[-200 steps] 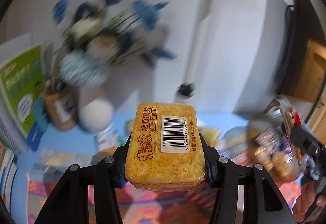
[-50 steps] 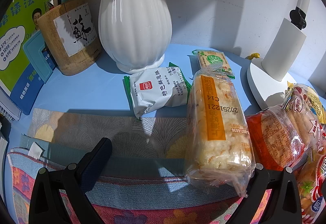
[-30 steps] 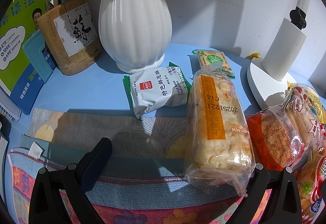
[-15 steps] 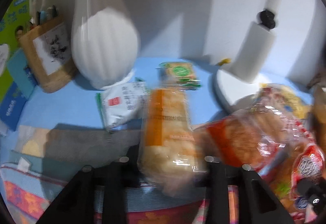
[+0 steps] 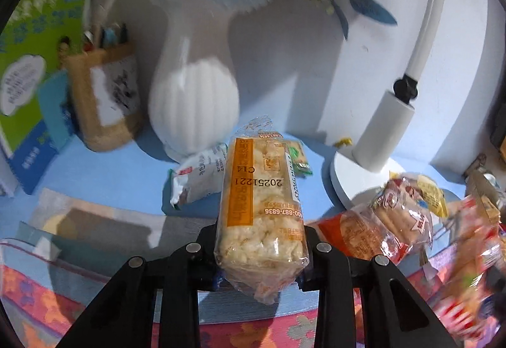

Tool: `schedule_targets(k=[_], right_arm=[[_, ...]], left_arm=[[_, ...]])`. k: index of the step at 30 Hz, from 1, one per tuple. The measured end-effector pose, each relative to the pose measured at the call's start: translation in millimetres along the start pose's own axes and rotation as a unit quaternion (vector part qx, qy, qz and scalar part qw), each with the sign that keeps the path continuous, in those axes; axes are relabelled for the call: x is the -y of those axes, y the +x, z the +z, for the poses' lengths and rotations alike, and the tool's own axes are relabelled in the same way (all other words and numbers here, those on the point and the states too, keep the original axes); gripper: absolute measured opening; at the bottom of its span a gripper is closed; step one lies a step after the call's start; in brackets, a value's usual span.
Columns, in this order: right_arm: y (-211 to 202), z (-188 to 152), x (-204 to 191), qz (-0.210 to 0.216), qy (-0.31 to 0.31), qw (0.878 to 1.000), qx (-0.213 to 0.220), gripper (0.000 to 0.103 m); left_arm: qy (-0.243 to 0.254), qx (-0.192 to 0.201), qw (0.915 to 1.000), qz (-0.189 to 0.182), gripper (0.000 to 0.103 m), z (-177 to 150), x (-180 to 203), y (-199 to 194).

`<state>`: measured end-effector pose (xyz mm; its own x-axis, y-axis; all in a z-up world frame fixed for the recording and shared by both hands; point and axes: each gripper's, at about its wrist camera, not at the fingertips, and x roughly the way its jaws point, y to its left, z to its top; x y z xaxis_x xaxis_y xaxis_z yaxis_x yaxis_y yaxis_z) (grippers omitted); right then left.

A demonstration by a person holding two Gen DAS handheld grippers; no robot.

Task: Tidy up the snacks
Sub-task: 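Carry both packs over the amber glass bowl and open both tools to drop them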

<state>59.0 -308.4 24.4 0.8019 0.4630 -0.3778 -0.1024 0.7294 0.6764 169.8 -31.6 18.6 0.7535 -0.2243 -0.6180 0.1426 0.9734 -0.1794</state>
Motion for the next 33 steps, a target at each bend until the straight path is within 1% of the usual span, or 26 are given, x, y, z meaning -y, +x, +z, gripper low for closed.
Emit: schedule_targets(k=[2, 3, 5, 7, 11, 13, 14, 16, 18, 20, 23, 24, 25, 26, 27, 28, 29, 30, 32, 33], right_arm=[[-16.1, 6.0, -1.0, 0.02, 0.008, 0.999, 0.025, 0.053], [-24.2, 10.2, -2.6, 0.025, 0.009, 0.999, 0.036, 0.053], [-44.2, 22.7, -4.8, 0.043, 0.019, 0.997, 0.056, 0.053], [-66.6, 38.4, -6.9, 0.063, 0.02, 0.995, 0.075, 0.053], [-108.3, 75.3, -9.7, 0.054, 0.003, 0.993, 0.106, 0.053], [-126.8, 97.1, -5.7, 0.059, 0.0, 0.992, 0.11, 0.053], [-135.4, 106.9, -3.2, 0.055, -0.002, 0.992, 0.115, 0.053], [-152.4, 124.7, 4.4, 0.038, -0.004, 0.991, 0.126, 0.053], [-167.8, 139.3, 16.8, 0.023, -0.001, 0.991, 0.13, 0.053], [-180.4, 147.4, 30.1, 0.006, 0.008, 0.99, 0.139, 0.053], [-195.2, 155.2, 54.7, -0.026, 0.023, 0.989, 0.145, 0.053], [-198.2, 155.8, 62.2, -0.035, 0.027, 0.989, 0.144, 0.055], [-200.2, 156.8, 72.8, -0.046, 0.035, 0.988, 0.142, 0.056], [-199.8, 157.8, 83.3, -0.059, 0.045, 0.988, 0.136, 0.059], [-198.0, 159.6, 94.0, -0.077, 0.058, 0.987, 0.128, 0.08], [-194.6, 159.7, 104.5, -0.111, 0.075, 0.985, 0.111, 0.097], [-200.0, 157.3, 118.7, -0.146, 0.086, 0.981, 0.099, 0.098], [-202.8, 155.1, 123.0, -0.166, 0.088, 0.977, 0.1, 0.098], [-215.5, 149.5, 127.9, -0.172, 0.085, 0.974, 0.121, 0.099], [-220.3, 147.6, 127.5, -0.172, 0.087, 0.973, 0.13, 0.1]], left_arm=[[0.028, 0.009, 0.9989, 0.036, 0.031, -0.7, 12.0, -13.1], [0.031, 0.009, 0.9988, 0.037, 0.031, -0.5, 17.6, -17.3], [0.032, 0.005, 0.9993, 0.019, 0.031, 1.5, 34.5, -37.4], [0.042, 0.013, 0.999, 0.007, 0.031, 7.2, 52.9, -55.0], [0.063, 0.032, 0.9972, -0.025, 0.031, 29.9, 107.4, -94.3], [0.072, 0.028, 0.9961, -0.042, 0.031, 42.5, 142.2, -109.9], [0.074, 0.023, 0.9956, -0.054, 0.031, 46.7, 153.5, -112.4], [0.075, 0.016, 0.9924, -0.096, 0.031, 52.9, 182.5, -119.8], [0.094, 0.012, 0.9885, -0.118, 0.031, 53.1, 216.1, -123.5], [0.108, 0.005, 0.9848, -0.136, 0.031, 49.5, 238.8, -123.5], [0.109, -0.038, 0.9778, -0.175, 0.031, 39.9, 270.6, -113.5], [0.114, -0.049, 0.9742, -0.188, 0.031, 35.4, 281.1, -108.9], [0.124, -0.055, 0.9694, -0.205, 0.034, 29.2, 293.2, -103.7], [0.135, -0.06, 0.9669, -0.208, 0.055, 25.6, 299.2, -100.5], [0.152, -0.07, 0.9645, -0.204, 0.07, 20.7, 308.3, -94.8], [0.166, -0.077, 0.9645, -0.19, 0.095, 16.7, 314.9, -89.7], [0.174, -0.074, 0.966, -0.176, 0.1, 14.2, 319.3, -86.8], [0.181, -0.065, 0.9677, -0.163, 0.1, 12.5, 319.8, -85.1], [0.183, -0.064, 0.9687, -0.155, 0.1, 14.4, 316.5, -80.4], [0.179, -0.071, 0.9697, -0.151, 0.1, 16.8, 312.0, -76.4]])
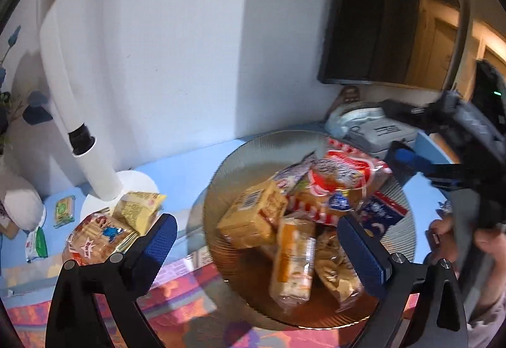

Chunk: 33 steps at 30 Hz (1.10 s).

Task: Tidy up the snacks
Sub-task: 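Carry both packs over the amber glass bowl and open both tools to drop them, then move both open tools toward the snacks beside the white vase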

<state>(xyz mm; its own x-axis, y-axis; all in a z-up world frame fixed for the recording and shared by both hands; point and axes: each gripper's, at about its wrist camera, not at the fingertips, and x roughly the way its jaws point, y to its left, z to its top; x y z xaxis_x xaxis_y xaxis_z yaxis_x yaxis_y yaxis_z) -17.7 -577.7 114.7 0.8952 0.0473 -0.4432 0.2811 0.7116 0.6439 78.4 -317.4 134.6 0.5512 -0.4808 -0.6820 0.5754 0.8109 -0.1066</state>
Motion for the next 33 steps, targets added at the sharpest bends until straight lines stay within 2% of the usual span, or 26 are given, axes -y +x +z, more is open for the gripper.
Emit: schedule_targets(k=[4, 8, 14, 19, 25, 30, 33], right_arm=[[-16.7, 2.6, -8.4, -0.005, 0.006, 1.0, 0.023, 0.102], [-26.6, 1.3, -29.8, 0.007, 0.002, 0.999, 0.043, 0.103], [-11.0, -7.2, -91.3, 0.04, -0.037, 0.998, 0.028, 0.103], [14.3, -24.3, -143.3, 0.06, -0.073, 0.996, 0.002, 0.103], [51.6, -56.1, -205.1, 0.087, -0.122, 0.988, -0.037, 0.103], [94.1, -89.6, -252.8, 0.1, -0.172, 0.977, -0.076, 0.103], [128.8, -116.0, -285.0, 0.102, -0.213, 0.965, -0.112, 0.103]], left_arm=[[-0.01, -0.008, 0.9999, 0.009, 0.1, -2.0, -7.0, -4.3], [-0.014, 0.0, 0.9988, 0.047, 0.1, -4.5, -29.5, -7.2], [-0.032, 0.0, 0.9963, 0.08, 0.1, -7.8, -66.6, -16.2], [-0.036, 0.015, 0.9933, 0.109, 0.1, -10.3, -103.0, -31.0], [-0.067, 0.023, 0.9849, 0.158, 0.1, -16.8, -171.5, -48.3], [-0.114, 0.017, 0.9737, 0.197, 0.1, -29.2, -246.6, -58.8], [-0.124, 0.008, 0.9658, 0.227, 0.102, -41.1, -290.1, -53.8]])
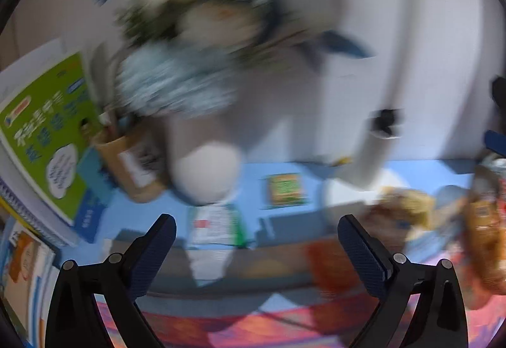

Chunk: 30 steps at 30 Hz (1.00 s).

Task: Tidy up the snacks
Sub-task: 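Move both open tools toward the snacks beside the white vase, then grasp the white pastry packet with the left tool while the right tool grasps the small green-printed cake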

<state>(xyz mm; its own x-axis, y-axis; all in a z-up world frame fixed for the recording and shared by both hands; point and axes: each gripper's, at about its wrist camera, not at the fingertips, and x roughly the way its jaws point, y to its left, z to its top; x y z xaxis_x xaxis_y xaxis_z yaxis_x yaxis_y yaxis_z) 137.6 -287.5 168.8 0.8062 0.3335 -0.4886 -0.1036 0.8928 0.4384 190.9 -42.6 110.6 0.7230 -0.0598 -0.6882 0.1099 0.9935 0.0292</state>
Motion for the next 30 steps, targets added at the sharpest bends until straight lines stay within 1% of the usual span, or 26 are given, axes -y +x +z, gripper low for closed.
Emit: schedule_targets(k=[2, 5, 6, 8, 9, 10, 12, 14, 15, 16, 18, 19, 20, 21, 23, 24, 25, 26, 27, 28, 30], right_arm=[[28.5, -6.7, -17.8, 0.003, -0.025, 0.999, -0.024, 0.103], [73.6, -18.7, -39.4, -0.005, -0.067, 0.996, -0.056, 0.102], [91.5, -22.6, -45.2, -0.016, -0.079, 0.994, -0.07, 0.098], [130.7, -31.6, -53.2, -0.041, -0.103, 0.988, -0.105, 0.087], [148.2, -35.4, -54.6, -0.051, -0.109, 0.985, -0.121, 0.077], [165.9, -39.7, -54.0, -0.064, -0.111, 0.982, -0.138, 0.071], [193.3, -45.9, -52.2, -0.071, -0.104, 0.979, -0.163, 0.071], [214.0, -52.6, -49.2, -0.08, -0.098, 0.976, -0.177, 0.071], [221.4, -55.0, -47.1, -0.086, -0.094, 0.975, -0.181, 0.071], [229.3, -57.7, -44.7, -0.089, -0.089, 0.975, -0.183, 0.071], [241.8, -62.1, -42.5, -0.092, -0.088, 0.973, -0.192, 0.071], [245.9, -64.0, -41.7, -0.102, -0.089, 0.971, -0.195, 0.07], [249.3, -64.5, -42.8, -0.111, -0.094, 0.97, -0.194, 0.071], [249.7, -65.5, -45.6, -0.117, -0.105, 0.97, -0.184, 0.071], [252.7, -69.2, -48.4, -0.13, -0.119, 0.968, -0.177, 0.071], [255.4, -72.3, -50.6, -0.138, -0.129, 0.967, -0.173, 0.073], [256.9, -76.9, -55.0, -0.157, -0.149, 0.963, -0.161, 0.073], [258.4, -80.2, -59.2, -0.171, -0.162, 0.959, -0.157, 0.072], [257.9, -81.2, -61.6, -0.176, -0.167, 0.958, -0.155, 0.073], [257.3, -81.2, -60.4, -0.168, -0.161, 0.96, -0.159, 0.072], [253.8, -81.8, -58.6, -0.163, -0.162, 0.961, -0.153, 0.068]], left_arm=[[-0.021, -0.022, 0.9995, 0.009, 0.102, -5.7, -25.4, 22.4], [-0.068, -0.051, 0.9964, -0.002, 0.102, -15.9, -55.5, 53.0], [-0.08, -0.056, 0.9952, -0.007, 0.102, -18.9, -61.2, 61.7], [-0.095, -0.065, 0.9932, -0.011, 0.102, -24.3, -68.9, 76.9], [-0.102, -0.071, 0.9922, -0.014, 0.102, -26.4, -71.4, 84.5], [-0.109, -0.077, 0.9909, -0.021, 0.102, -28.2, -73.5, 91.6], [-0.124, -0.085, 0.9883, -0.029, 0.102, -30.9, -75.2, 101.4], [-0.126, -0.091, 0.9866, -0.049, 0.102, -31.9, -73.0, 108.5], [-0.124, -0.094, 0.9863, -0.055, 0.102, -31.3, -70.8, 110.7], [-0.119, -0.095, 0.9869, -0.054, 0.102, -31.0, -68.7, 114.3], [-0.102, -0.09, 0.99, -0.036, 0.102, -31.7, -65.0, 120.7], [-0.099, -0.084, 0.991, -0.033, 0.102, -32.6, -63.9, 121.3], [-0.097, -0.077, 0.9917, -0.034, 0.102, -34.5, -63.7, 122.7], [-0.1, -0.082, 0.991, -0.036, 0.102, -36.3, -64.2, 126.7], [-0.095, -0.088, 0.9915, -0.018, 0.102, -34.4, -63.5, 133.7], [-0.084, -0.092, 0.9922, -0.004, 0.103, -34.5, -58.5, 135.8], [-0.071, -0.097, 0.9927, 0.009, 0.103, -34.5, -53.6, 137.4], [-0.063, -0.101, 0.9928, 0.013, 0.103, -34.5, -49.9, 139.0], [-0.058, -0.102, 0.9929, 0.016, 0.103, -34.4, -47.5, 139.8], [-0.06, -0.102, 0.9929, 0.015, 0.103, -34.5, -47.5, 139.9], [-0.061, -0.102, 0.9928, 0.015, 0.103, -33.9, -45.3, 141.9]])
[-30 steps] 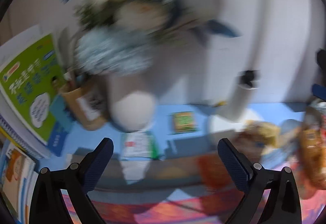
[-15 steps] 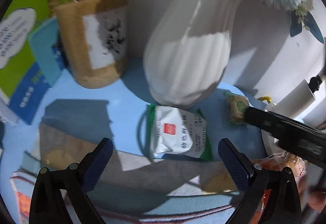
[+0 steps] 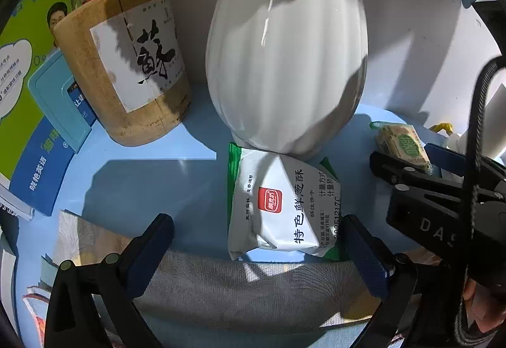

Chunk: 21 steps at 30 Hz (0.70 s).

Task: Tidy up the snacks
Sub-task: 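Grasp the white pastry packet with the left tool while the right tool grasps the small green-printed cake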

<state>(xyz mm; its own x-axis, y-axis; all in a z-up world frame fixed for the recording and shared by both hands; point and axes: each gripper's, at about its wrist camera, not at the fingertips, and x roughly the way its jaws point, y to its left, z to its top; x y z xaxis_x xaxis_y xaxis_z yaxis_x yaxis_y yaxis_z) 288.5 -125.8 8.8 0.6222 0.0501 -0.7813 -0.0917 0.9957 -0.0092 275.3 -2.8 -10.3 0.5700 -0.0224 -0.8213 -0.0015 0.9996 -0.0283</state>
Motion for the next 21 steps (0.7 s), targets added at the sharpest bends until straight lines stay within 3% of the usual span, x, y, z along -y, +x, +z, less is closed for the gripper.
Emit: schedule_targets(k=[4, 16, 21], right_arm=[[-3.3, -0.6, -1.4, -0.006, 0.005, 1.0, 0.006, 0.06], [-9.1, -0.8, -5.4, -0.001, 0.007, 1.0, 0.013, 0.052], [-9.5, 1.7, 9.9, 0.052, 0.042, 0.998, 0.022, 0.044]], left_arm=[[0.0, 0.0, 1.0, 0.001, 0.103, 0.4, 1.7, 1.2], [0.0, 0.0, 1.0, 0.001, 0.103, 0.3, 0.7, 0.4], [0.0, 0.001, 1.0, 0.001, 0.103, 0.4, 0.6, 0.2]])
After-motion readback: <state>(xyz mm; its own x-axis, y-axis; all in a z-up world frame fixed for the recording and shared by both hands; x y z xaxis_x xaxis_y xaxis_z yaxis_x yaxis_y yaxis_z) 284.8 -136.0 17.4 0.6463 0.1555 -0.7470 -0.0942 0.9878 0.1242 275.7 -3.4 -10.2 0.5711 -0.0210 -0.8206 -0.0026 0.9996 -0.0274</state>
